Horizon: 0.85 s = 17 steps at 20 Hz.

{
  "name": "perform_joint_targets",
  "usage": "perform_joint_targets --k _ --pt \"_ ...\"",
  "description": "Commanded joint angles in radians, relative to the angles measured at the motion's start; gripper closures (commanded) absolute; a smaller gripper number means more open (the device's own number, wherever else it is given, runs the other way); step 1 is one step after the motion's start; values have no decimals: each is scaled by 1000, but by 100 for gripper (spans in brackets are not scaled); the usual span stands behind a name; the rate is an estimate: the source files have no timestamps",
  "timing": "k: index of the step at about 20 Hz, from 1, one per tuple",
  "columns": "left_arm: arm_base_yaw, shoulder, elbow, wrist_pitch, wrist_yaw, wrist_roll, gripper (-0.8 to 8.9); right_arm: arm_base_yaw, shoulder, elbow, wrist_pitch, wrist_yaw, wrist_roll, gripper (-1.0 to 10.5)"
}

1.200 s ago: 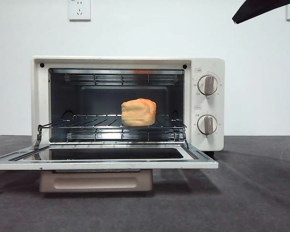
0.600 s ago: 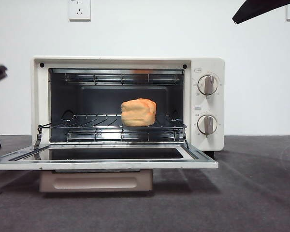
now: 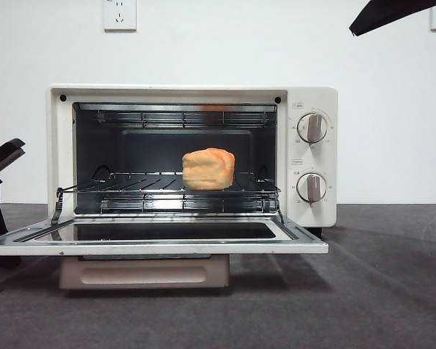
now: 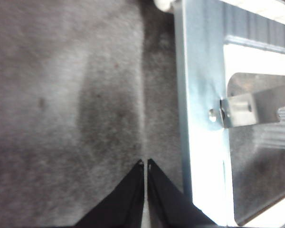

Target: The left arm flap open the oven, the right arm pick bread and place it into oven, the left arm flap close the oven

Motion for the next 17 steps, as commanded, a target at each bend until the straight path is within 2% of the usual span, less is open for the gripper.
perform_joint_targets --k 1,10,17 --pt "-1 24 2 13 32 14 800 8 4 9 10 1 -7 568" --pt "3 33 2 24 177 9 800 9 4 9 15 1 -4 568" --pt "39 33 2 123 294 -62 799 9 4 9 15 1 -3 568"
